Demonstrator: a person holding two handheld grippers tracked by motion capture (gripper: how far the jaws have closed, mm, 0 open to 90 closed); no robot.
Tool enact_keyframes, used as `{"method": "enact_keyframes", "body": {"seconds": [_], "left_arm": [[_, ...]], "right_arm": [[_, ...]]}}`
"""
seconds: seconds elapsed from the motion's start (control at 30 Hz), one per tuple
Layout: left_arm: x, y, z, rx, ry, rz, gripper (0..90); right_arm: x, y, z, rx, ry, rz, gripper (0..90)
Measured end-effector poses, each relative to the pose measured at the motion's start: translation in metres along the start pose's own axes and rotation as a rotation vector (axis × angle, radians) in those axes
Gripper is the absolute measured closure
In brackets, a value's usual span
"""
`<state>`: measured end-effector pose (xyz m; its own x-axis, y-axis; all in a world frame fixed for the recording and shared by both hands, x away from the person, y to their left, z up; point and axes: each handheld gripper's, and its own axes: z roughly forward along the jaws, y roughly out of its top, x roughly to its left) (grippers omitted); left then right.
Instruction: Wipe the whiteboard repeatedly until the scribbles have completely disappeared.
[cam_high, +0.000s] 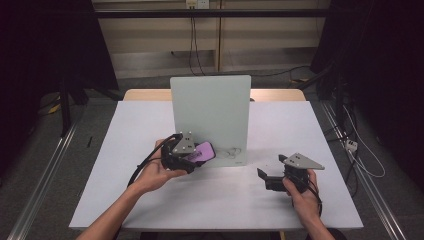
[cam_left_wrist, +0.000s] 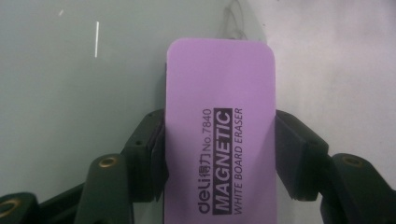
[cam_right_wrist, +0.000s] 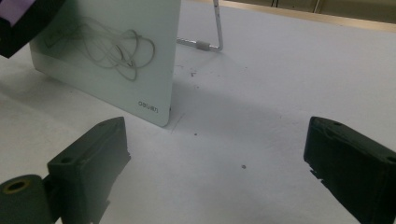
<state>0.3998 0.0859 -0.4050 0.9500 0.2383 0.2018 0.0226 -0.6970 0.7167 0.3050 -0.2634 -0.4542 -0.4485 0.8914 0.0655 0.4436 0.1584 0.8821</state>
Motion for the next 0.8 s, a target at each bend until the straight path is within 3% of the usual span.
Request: {"method": "enact_keyframes", "body": {"seconds": [0.27,0.3,0.47,0.57,0.8], "left_arm": [[-0.008,0.000,0.014,0.041,-0.042,0.016,41.2],[-0.010,0.000,0.018,0.054,-0.048,0.032,41.1],[-0.012,0.000,0.024,0.071,-0.073,0.029,41.1],[-0.018,0.001,0.032,0.103,-0.090,0.055,41.2],[-0.019,0.002,0.034,0.094,-0.085,0.045,41.1]], "right_arm": [[0.000,0.000,0.001,-0.001,0.007,0.016,6.5],[0.000,0.000,0.001,-0.001,0.006,0.014,6.5],[0.000,0.000,0.000,0.000,0.006,0.009,6.5],[0.000,0.000,0.001,0.000,0.001,0.003,6.5],[0.000,0.000,0.000,-0.001,0.003,0.004,6.5]]}}
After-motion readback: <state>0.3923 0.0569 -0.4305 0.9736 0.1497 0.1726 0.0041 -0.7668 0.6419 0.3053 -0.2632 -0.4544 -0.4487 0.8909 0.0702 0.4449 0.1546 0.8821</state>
